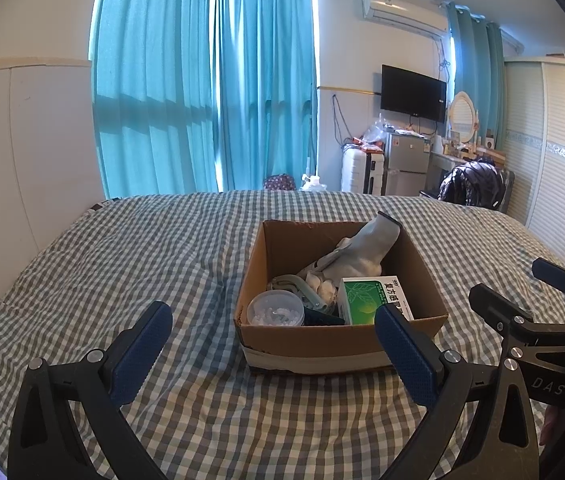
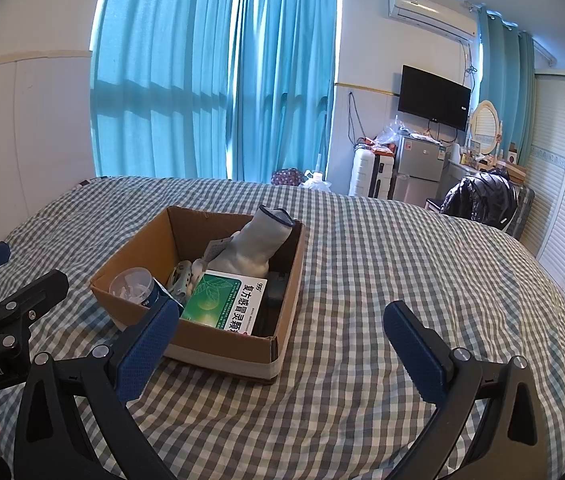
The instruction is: Organize objects
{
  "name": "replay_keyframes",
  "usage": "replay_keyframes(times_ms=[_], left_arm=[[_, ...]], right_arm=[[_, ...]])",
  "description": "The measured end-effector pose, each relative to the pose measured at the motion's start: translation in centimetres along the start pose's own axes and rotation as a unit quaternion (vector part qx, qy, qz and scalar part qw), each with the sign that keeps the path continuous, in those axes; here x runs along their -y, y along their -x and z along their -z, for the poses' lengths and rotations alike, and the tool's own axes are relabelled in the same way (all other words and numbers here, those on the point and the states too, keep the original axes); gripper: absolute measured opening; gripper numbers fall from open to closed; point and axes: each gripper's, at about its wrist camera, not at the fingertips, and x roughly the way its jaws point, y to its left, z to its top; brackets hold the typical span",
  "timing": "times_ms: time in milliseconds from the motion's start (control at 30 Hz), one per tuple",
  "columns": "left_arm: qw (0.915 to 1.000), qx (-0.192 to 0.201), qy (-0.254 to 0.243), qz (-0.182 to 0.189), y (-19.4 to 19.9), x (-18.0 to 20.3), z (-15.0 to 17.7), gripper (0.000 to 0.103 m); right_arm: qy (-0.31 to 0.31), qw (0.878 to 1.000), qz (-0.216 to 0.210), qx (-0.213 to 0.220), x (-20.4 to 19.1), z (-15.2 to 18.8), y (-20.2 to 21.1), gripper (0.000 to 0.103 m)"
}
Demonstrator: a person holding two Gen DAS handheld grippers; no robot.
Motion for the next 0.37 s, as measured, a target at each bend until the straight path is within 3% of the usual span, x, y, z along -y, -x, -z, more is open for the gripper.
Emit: replay_keyframes(times_ms=[367], left_arm=[[1.0000, -0.002, -0.001, -0.002, -0.11, -0.06, 0.01, 0.103]], right_arm=[[0.000, 1.000, 0.000, -0.002, 0.02, 0.12, 0.06, 0.103]])
